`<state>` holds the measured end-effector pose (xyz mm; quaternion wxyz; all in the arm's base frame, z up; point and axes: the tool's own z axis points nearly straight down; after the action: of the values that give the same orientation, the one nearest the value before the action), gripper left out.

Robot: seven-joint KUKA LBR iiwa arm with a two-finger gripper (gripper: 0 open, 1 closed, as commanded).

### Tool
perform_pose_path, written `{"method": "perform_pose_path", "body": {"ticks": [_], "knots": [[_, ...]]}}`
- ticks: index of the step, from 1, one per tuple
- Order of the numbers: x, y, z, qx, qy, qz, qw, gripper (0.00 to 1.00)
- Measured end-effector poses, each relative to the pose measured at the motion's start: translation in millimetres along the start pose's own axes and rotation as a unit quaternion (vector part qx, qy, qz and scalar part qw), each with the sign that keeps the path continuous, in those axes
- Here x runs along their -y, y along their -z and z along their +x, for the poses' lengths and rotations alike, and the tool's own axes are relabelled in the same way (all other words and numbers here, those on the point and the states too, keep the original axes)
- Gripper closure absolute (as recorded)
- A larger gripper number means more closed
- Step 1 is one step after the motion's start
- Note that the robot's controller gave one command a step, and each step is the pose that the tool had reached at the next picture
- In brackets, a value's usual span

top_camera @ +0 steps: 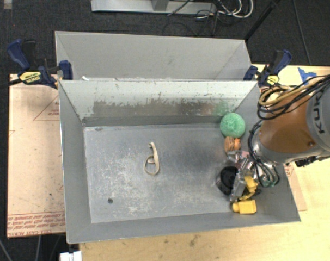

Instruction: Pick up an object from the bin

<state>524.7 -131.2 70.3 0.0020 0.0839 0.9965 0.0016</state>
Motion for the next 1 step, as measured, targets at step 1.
{"method": "perform_pose_path", "body": {"ticks": [1], "knots": [[0.1, 0.0, 0.0, 0.0, 0.0, 0.0, 1.0, 1.0]]}}
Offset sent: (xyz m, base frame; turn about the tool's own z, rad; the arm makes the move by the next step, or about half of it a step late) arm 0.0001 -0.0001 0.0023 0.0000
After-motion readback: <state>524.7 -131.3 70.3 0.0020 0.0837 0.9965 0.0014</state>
